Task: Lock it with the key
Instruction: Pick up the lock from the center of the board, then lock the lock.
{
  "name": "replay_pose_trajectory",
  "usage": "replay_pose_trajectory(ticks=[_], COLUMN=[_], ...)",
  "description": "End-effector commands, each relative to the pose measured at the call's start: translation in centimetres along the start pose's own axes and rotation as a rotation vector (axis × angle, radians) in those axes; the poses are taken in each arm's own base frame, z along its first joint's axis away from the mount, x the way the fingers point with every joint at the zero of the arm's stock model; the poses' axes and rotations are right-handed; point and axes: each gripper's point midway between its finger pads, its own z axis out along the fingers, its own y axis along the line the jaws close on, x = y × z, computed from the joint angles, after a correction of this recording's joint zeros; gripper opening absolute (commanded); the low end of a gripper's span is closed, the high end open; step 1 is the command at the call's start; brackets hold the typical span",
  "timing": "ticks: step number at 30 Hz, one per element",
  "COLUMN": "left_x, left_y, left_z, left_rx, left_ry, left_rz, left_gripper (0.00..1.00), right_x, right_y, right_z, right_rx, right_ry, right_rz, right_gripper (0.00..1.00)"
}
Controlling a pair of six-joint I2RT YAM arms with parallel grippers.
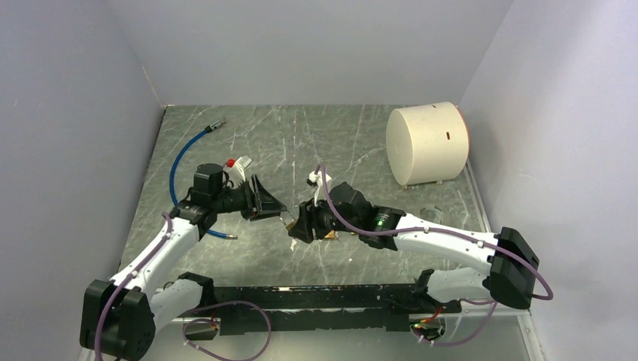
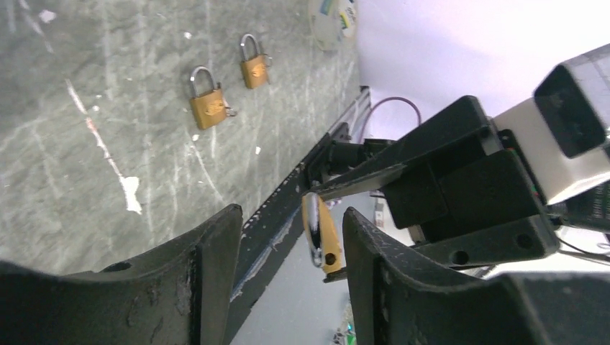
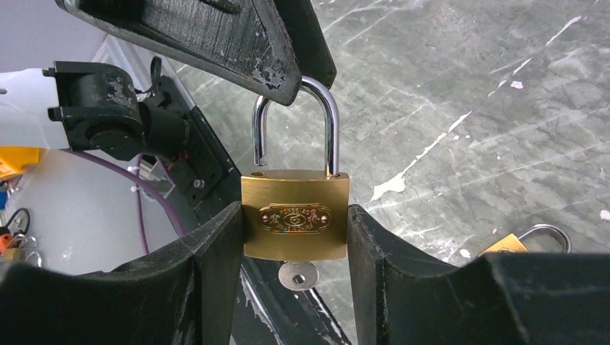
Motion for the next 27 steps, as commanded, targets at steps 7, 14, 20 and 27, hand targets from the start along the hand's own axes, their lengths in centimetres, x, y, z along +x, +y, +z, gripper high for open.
replay_pose_trajectory(ticks=[7, 14, 20, 27], left_x=[0.7, 1.1, 0.8, 1.4], left_y=[-2.0, -1.6, -0.7, -0.7], left_z=[0.2, 0.5, 0.9, 1.1], left_rx=[0.142, 0.143, 0.094, 0.103], left_ry=[0.114, 0.14, 0.146, 0.219], left_rz=[0.053, 0.061, 0.059, 0.072], left_gripper=[0.48, 0.42, 0.4, 0.23], right_x=[-3.7, -3.3, -3.1, -3.2], right_y=[1.9, 2.3, 2.2, 2.3], right_z=[-1.0, -0.2, 0.2, 0.6], right_rx=[-0.043, -0.066, -0.06, -0.068], right_ry=[-0.096, -0.074, -0.042, -0.05], right_rz=[-0.045, -0.032, -0.057, -0.044], right_gripper=[0.0, 0.0, 0.0, 0.0])
